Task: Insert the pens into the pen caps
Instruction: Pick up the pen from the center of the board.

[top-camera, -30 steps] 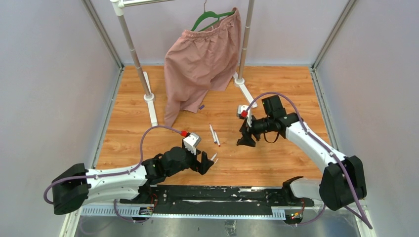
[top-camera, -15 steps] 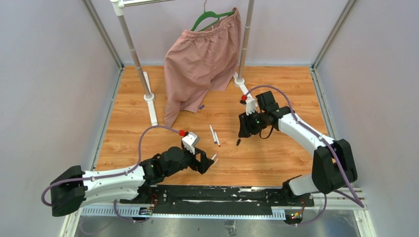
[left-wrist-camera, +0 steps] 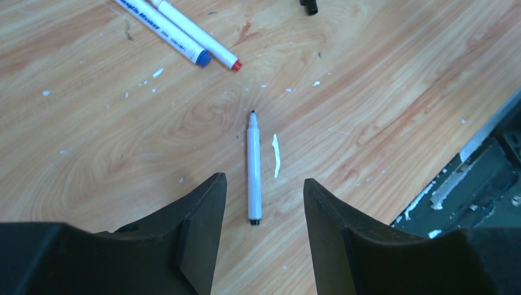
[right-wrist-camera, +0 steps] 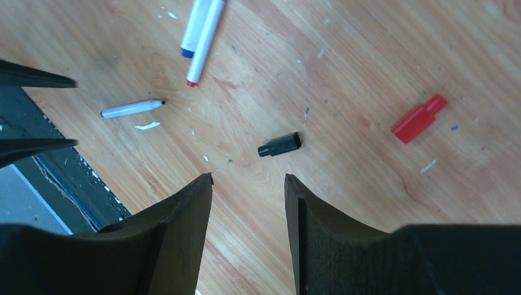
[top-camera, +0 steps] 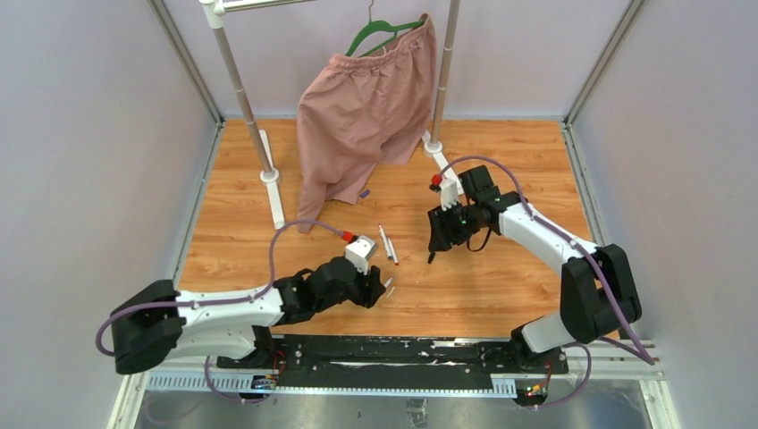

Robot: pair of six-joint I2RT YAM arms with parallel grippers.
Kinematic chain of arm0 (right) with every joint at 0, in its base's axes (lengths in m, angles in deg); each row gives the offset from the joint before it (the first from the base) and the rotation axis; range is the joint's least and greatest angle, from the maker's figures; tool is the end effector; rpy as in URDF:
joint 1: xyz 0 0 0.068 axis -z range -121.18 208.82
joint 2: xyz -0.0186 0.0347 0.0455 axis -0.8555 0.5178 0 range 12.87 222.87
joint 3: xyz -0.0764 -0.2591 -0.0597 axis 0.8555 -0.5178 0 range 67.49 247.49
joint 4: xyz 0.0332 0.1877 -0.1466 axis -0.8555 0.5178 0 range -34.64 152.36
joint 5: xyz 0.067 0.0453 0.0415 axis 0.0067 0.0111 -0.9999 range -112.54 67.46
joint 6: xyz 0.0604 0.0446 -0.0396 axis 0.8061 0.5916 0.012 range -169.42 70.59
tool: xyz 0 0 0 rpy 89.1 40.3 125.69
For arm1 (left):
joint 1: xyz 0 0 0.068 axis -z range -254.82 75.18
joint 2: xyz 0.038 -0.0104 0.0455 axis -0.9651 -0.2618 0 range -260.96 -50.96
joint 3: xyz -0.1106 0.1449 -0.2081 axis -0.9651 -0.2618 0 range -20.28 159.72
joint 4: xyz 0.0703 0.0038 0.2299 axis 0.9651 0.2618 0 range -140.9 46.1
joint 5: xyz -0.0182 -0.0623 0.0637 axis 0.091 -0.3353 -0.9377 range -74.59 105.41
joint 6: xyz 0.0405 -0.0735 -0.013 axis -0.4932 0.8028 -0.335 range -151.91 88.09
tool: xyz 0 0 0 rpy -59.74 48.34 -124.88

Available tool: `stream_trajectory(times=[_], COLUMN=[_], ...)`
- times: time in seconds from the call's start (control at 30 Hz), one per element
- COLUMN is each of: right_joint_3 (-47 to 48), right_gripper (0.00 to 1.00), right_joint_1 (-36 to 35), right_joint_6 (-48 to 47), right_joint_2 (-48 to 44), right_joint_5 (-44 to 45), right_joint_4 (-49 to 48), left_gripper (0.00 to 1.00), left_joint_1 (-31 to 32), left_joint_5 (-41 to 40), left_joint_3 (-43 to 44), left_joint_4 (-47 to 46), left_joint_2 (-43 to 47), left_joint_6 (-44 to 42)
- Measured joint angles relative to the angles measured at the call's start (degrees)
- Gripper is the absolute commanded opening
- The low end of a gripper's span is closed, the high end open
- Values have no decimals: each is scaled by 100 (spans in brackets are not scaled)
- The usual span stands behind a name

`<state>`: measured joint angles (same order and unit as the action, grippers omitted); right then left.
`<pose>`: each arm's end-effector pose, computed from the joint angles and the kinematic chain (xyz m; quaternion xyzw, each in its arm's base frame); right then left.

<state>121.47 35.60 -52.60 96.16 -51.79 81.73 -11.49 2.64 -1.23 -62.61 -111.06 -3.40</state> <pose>0.2527 0.1481 0.2083 -0.2837 0.8831 0.2872 0.2392 0.1143 -0.1905 0.1730 0.2030 0.8353 -0.2937 0.4181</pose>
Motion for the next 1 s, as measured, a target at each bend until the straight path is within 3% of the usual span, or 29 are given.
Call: stream_trajectory(times=[0.37, 0.6, 1.0], right_joint_3=[107, 107, 105], right_gripper=[53, 53, 53], right_joint_1=[66, 181, 487], right_joint_6=[-1379, -1510, -1508], right_joint_2=[-595, -699, -890], right_joint_5=[-1126, -1381, -1759], right_joint_4=[68, 118, 164], left_gripper=[38, 35, 18], left_joint_1=[-22, -20, 52], left_joint_5=[-39, -37, 0], left_joint_3=[1628, 2179, 2739], left_joint_4=[1469, 2170, 2643], left_joint_2=[-1812, -2529, -3056], left_joint_6=[-131, -245, -345])
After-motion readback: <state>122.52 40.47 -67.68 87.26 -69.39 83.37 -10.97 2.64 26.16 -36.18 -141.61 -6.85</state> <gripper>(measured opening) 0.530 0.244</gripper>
